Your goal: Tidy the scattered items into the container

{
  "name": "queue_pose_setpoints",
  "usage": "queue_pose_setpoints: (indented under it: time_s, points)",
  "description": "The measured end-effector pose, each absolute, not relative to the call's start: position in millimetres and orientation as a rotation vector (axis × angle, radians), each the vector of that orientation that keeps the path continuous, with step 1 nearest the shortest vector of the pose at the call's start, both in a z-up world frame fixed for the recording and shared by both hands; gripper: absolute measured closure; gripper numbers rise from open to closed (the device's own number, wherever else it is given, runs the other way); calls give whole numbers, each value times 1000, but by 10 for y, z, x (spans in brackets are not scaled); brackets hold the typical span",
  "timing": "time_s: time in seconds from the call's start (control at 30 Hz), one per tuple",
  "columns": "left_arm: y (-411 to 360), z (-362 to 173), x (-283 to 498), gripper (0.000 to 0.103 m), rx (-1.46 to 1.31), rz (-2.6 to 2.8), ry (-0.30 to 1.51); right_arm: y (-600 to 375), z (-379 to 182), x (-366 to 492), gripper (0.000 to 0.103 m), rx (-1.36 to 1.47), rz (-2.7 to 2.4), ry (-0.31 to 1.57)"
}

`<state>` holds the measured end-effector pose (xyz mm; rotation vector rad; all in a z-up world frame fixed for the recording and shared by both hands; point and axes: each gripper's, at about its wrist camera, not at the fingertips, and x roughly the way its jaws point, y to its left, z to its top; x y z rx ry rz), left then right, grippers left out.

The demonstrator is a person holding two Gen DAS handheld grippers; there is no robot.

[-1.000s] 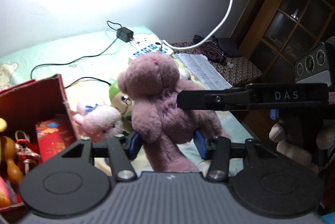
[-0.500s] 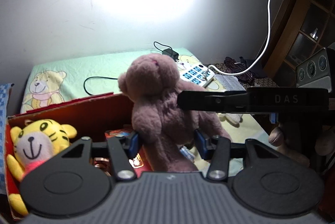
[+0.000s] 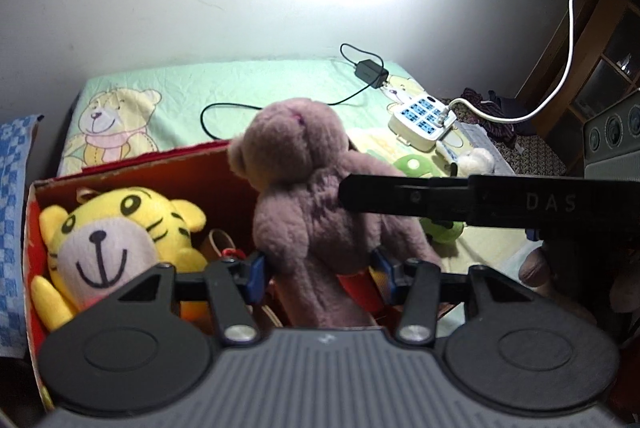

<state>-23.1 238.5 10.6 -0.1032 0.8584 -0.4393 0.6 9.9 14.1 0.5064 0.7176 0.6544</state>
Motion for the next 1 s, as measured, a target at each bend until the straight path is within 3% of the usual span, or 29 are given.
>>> queue_pose_setpoints:
  time_s: [0.4, 1.0]
  points:
    - [2563, -230, -28, 52, -93, -395, 945, 358, -288, 249, 67, 554, 605, 856]
    - [2623, -347, -79, 48, 14, -345, 982, 694, -450, 393, 66, 461, 585, 937]
